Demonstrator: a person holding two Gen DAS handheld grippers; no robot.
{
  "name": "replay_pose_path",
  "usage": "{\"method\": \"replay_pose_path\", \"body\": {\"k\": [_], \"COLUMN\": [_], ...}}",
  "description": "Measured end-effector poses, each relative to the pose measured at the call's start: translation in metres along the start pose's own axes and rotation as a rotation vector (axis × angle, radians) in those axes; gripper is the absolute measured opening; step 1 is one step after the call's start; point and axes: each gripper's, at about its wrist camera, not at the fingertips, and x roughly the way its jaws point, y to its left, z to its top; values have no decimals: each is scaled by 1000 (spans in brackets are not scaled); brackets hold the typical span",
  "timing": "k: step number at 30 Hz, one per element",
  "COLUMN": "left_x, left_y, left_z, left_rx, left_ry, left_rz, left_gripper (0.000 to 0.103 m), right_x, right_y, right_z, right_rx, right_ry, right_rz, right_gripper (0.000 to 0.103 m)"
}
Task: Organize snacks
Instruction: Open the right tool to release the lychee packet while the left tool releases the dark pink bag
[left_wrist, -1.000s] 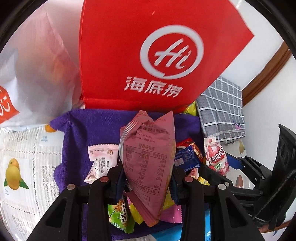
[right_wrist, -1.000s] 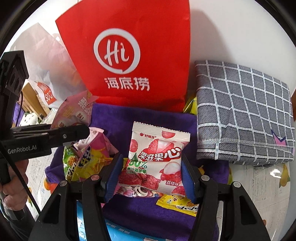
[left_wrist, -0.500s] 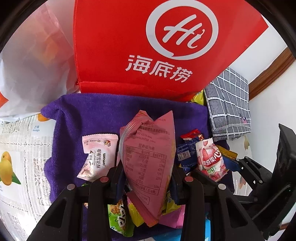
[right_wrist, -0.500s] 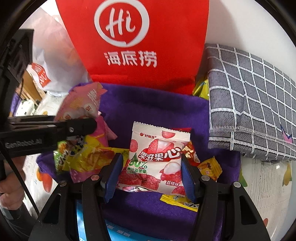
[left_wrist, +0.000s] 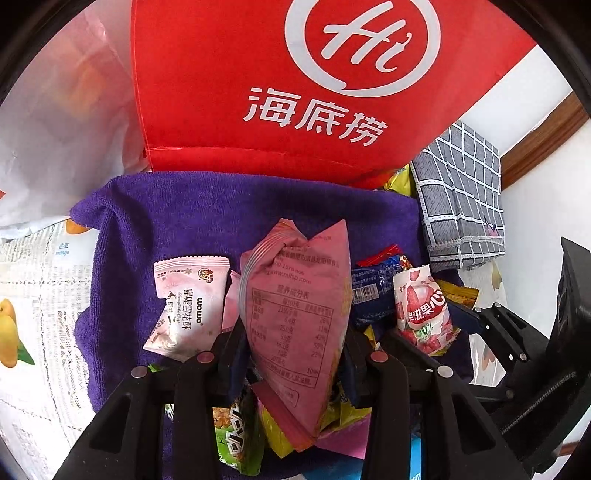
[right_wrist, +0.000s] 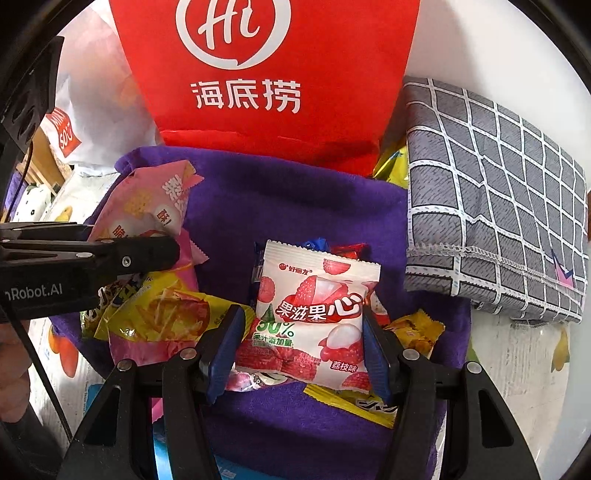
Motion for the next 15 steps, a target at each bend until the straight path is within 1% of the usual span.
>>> {"method": "replay_pose_path", "body": {"k": [2,3,4,5,6,7,9,10,13,15], "left_x": [-2,-4,-7,-10,-13,-18,-26,-34,-49,-61], "left_y": [-1,-1,-1,0,0,-1,-4,-8,-14,-19], "left_z": [0,0,0,0,0,-1,-3,-6,-15,-25], "left_rx": [6,7,6,5,2,5,18,31,50,53], "left_ry": [4,8,10,11,12,11,-3,-22,-47,-57], "left_rz": [10,13,15,15,13,11,24,39,45,29], "left_gripper": [42,46,53,57,65,70,76,80,83,84], "right_x": [1,2,1,0,-2,-6,-20,-25,-47,-65], "right_y": [5,7,9,11,12,11,9,8,7,9], "right_z": [1,1,1,1,1,1,0,-1,-4,-9], "right_rx": [-8,-10,-10,-8,-4,1,29,47,70,73], "right_ry": [5,7,13,18,13,3,-25,-37,-61,-86], "right_rz": [2,2,3,7,18,28,41,46,49,31], "right_gripper": [61,62,63,66,67,67,76,78,78,79]}}
